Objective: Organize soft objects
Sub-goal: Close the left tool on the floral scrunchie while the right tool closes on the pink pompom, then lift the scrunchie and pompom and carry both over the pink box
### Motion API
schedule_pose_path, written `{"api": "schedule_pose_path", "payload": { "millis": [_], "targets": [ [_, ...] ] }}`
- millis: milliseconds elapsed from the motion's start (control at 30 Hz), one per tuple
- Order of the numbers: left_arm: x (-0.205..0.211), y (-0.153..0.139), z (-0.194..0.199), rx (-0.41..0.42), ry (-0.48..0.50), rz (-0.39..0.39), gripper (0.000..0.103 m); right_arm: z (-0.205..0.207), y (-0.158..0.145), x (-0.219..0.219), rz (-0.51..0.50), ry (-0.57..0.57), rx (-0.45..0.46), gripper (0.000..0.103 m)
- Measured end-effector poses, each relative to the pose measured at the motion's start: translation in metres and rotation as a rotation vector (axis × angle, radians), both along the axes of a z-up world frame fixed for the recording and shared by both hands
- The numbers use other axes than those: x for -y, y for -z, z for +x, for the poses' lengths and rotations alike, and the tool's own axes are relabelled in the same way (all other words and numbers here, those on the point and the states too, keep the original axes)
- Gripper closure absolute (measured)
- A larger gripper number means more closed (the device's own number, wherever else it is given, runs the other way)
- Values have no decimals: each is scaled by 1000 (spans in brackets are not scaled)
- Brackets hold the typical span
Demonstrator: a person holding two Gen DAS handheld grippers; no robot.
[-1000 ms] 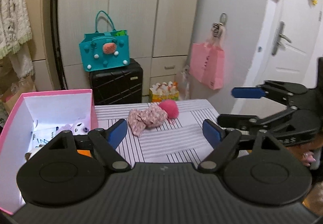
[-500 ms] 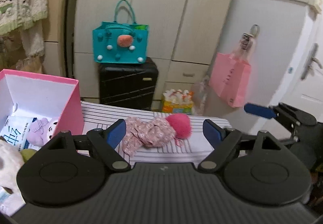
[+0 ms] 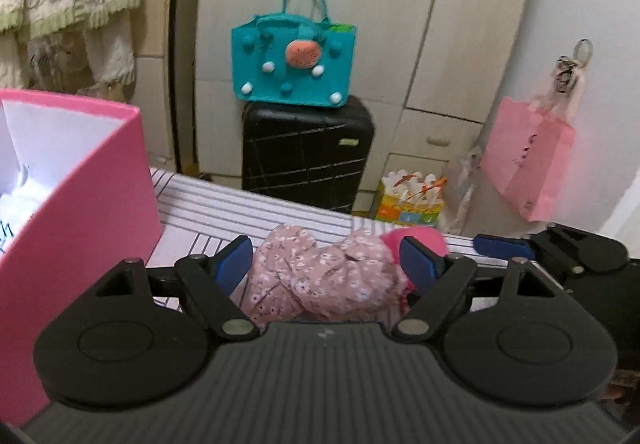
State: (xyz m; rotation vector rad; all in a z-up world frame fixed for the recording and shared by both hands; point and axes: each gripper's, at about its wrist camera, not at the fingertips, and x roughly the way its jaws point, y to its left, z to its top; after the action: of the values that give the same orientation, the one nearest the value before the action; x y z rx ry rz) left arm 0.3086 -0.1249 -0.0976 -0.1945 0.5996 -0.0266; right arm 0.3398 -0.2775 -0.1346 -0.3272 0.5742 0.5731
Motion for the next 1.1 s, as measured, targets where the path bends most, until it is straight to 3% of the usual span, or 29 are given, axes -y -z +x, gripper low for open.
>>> {"api": "schedule_pose_path", "payload": {
  "millis": [133,300,433,600,767,1100],
  "targets": [
    [-3,14,14,-43,-27,-14,23,10,5,3,24,-12,-14,26],
    [-3,26,21,-106,-2,-24,23,23,14,1,75,-23,-92,48],
    [-1,33,23,-103,-14,-31,23,25,17,1,114,-29,-102,58],
    [2,38,26,-128,17,-18,59,21,18,0,126,-33,-106,73],
    [3,39,22,-115,0,-6,76,17,17,0,153,-13,-122,74],
    [-2,34,5,-97,5,-17,83,-9,9,16,255,100,-145,74]
  ]
}}
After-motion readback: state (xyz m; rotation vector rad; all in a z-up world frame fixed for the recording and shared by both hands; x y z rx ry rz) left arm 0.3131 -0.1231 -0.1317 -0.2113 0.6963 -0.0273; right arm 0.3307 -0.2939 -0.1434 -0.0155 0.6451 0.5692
